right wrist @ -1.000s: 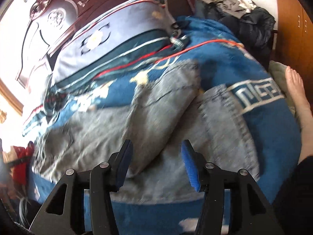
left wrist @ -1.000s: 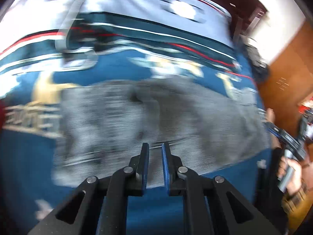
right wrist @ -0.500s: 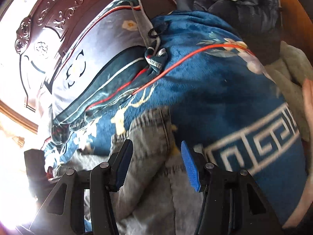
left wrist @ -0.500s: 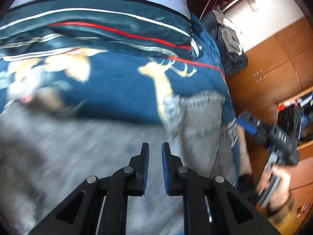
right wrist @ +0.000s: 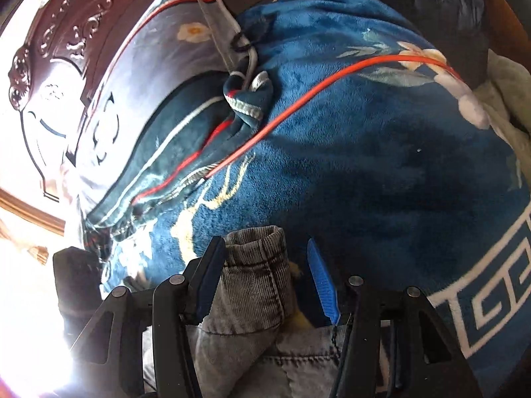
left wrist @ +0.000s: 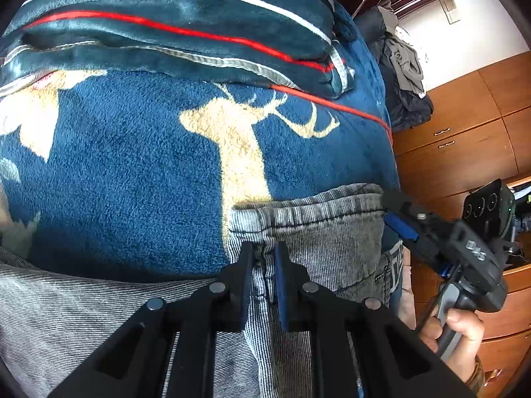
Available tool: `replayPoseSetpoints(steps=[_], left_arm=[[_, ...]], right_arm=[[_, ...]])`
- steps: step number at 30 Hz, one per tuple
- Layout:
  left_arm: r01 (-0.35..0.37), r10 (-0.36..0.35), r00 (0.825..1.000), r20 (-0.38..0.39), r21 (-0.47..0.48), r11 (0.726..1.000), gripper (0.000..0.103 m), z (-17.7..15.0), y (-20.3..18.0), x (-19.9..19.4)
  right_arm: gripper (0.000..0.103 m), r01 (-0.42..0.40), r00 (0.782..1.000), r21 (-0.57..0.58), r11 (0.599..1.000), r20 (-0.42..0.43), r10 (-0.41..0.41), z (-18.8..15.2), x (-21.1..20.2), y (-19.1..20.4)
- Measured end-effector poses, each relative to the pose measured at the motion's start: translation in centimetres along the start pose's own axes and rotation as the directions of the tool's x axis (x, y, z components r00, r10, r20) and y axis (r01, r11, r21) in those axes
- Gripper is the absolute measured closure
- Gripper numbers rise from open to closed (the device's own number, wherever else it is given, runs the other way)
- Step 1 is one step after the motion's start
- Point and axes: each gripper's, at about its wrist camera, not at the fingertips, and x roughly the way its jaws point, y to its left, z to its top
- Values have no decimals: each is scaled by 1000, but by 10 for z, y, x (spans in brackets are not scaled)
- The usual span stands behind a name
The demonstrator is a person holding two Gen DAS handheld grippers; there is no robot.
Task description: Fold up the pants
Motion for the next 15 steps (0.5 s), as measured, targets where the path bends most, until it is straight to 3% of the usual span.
replayPoseSetpoints(steps=[1, 3, 9, 12, 15], left_arm=[[2, -2, 1000, 7, 11, 1000, 88, -1, -1, -2], [15, -16, 1000, 21, 29, 999, 90, -3, -5, -4], [145, -147, 989, 34, 61, 988, 95, -17, -26, -21], [239, -241, 970, 16, 84, 967, 96, -35, -44, -30], [287, -289, 957, -12, 157, 945, 96, -57, -70, -38]], right_arm=[[78, 1, 1000, -5, 1000, 1, -1, 0, 2, 1], [82, 16, 1000, -10, 1000, 11, -16, -2, 2, 4], [83, 15, 997, -73, 997, 77, -10, -9, -23, 14], [83, -24, 994, -65, 998, 101, 30, -13, -43, 8], [83, -57, 990, -57, 997, 123, 64, -21, -62, -2]])
